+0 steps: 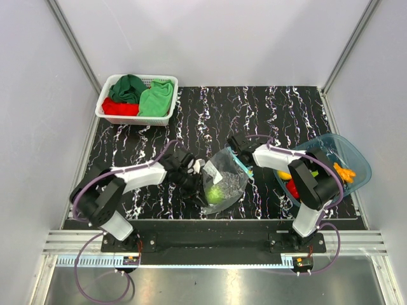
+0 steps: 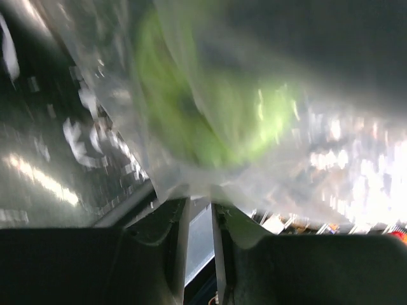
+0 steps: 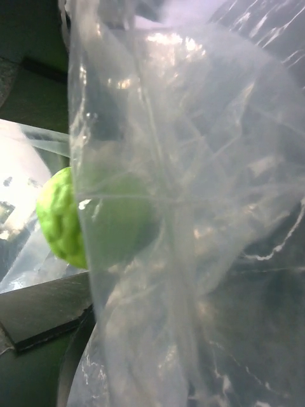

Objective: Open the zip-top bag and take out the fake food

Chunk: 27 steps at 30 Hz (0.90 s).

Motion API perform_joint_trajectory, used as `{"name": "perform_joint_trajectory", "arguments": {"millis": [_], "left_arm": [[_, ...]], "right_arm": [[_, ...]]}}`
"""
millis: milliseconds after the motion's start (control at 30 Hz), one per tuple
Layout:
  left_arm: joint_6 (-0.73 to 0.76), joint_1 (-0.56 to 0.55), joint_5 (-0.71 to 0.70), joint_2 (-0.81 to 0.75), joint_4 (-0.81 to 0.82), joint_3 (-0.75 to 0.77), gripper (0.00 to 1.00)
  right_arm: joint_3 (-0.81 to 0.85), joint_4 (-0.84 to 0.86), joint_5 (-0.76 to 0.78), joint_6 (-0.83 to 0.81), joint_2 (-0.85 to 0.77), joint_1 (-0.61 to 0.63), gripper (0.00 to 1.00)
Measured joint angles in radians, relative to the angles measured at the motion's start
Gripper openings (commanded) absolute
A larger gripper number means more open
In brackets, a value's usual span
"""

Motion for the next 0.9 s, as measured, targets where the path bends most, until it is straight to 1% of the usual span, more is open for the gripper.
{"name": "perform_joint_trajectory", "arguments": {"millis": [167,367,433,500,533,567,600,633,667,700,733,767,800,833,867,900], "left_arm": [[-0.014,0.001,-0.024,0.114,0.044,0.042,0.20],[-0.014,0.026,-0.056,0.122,0.046,0.048,0.20],[-0.014,0.033,-0.063,0.122,0.047,0.048,0.20],[-0.013,0.035,-0.066,0.122,0.047,0.048,0.22],[-0.012,0.035,-0.067,0.122,0.047,0.048,0.24],[-0.010,0.035,-0.068,0.122,0.046,0.048,0.25],[-0.006,0.035,-0.068,0.122,0.045,0.048,0.28],[0.000,0.035,-0.069,0.122,0.043,0.048,0.31],[0.005,0.035,-0.071,0.119,0.041,0.047,0.35],[0.012,0.035,-0.072,0.113,0.037,0.046,0.46],[0.024,0.035,-0.075,0.099,0.032,0.040,0.51],[0.036,0.035,-0.079,0.075,0.020,0.032,0.58],[0.048,0.035,-0.082,0.045,0.009,0.023,0.63],[0.061,0.035,-0.084,0.007,-0.005,0.011,0.72],[0.072,0.036,-0.085,-0.039,-0.020,-0.001,0.79],[0.085,0.036,-0.086,-0.081,-0.031,-0.010,0.81]], "right_arm": [[-0.040,0.016,-0.019,0.003,0.000,0.001,0.93],[-0.077,0.020,-0.029,0.002,-0.009,0.016,0.95],[-0.083,0.021,-0.031,-0.001,-0.013,0.024,0.90],[-0.087,0.021,-0.031,-0.005,-0.017,0.031,0.82],[-0.089,0.020,-0.031,-0.006,-0.018,0.033,0.74],[-0.090,0.019,-0.030,-0.008,-0.018,0.034,0.71],[-0.091,0.019,-0.030,-0.011,-0.019,0.035,0.68],[-0.092,0.019,-0.029,-0.011,-0.021,0.035,0.58],[-0.092,0.019,-0.027,-0.011,-0.025,0.035,0.53],[-0.092,0.017,-0.025,-0.011,-0.030,0.035,0.49],[-0.092,0.015,-0.024,-0.011,-0.035,0.035,0.46],[-0.090,0.010,-0.019,-0.011,-0.043,0.035,0.38],[-0.089,0.006,-0.016,-0.011,-0.050,0.035,0.35],[-0.087,0.000,-0.014,-0.011,-0.058,0.035,0.34],[-0.082,-0.006,-0.012,-0.011,-0.064,0.035,0.34],[-0.076,-0.013,-0.009,-0.011,-0.069,0.035,0.34]]}}
